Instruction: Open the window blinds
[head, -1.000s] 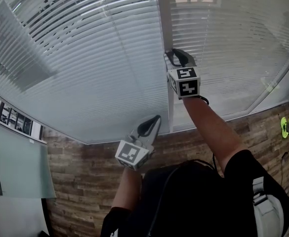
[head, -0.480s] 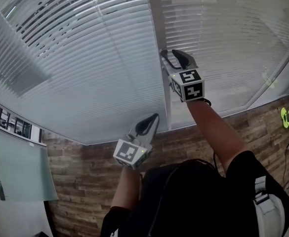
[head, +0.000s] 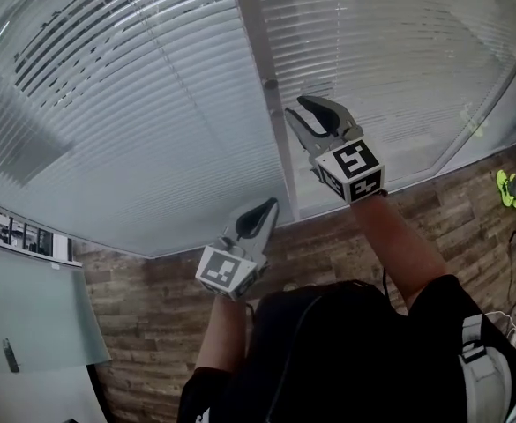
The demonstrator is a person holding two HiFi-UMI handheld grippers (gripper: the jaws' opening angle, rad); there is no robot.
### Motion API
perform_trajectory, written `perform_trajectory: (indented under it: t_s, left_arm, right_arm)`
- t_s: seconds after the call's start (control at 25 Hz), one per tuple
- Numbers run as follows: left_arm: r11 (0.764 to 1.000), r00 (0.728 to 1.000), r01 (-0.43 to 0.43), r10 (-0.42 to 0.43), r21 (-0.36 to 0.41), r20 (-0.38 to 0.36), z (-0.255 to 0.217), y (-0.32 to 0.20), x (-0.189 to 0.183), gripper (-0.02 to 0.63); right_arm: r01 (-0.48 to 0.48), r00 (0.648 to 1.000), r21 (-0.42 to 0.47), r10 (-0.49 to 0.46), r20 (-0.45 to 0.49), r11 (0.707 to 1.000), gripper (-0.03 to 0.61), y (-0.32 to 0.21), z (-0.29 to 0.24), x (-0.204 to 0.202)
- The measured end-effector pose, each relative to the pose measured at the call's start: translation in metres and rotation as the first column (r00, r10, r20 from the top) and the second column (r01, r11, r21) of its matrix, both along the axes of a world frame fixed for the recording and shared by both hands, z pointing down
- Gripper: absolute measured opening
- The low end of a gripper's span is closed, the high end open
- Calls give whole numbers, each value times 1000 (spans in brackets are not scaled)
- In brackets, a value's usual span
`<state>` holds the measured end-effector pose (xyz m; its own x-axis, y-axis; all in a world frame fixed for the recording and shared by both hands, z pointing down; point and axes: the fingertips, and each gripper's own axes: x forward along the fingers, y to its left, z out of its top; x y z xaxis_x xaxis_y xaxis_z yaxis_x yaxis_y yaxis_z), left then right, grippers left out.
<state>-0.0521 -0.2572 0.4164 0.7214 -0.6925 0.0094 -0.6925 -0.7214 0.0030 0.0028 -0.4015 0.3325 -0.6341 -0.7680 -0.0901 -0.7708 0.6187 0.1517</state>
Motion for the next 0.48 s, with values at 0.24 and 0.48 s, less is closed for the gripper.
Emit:
perform_trajectory:
  t_s: [0.24, 0.48]
  left_arm:
    - [999, 1000, -19, 19, 26, 4, 2, -1, 7, 4]
    - [999, 999, -49, 49, 10, 8, -7, 5, 23, 5]
  right_arm:
    - [65, 998, 60, -64, -30, 996, 22, 43, -3, 13]
    - [146, 987, 77, -140, -82, 986, 6, 80, 12, 24]
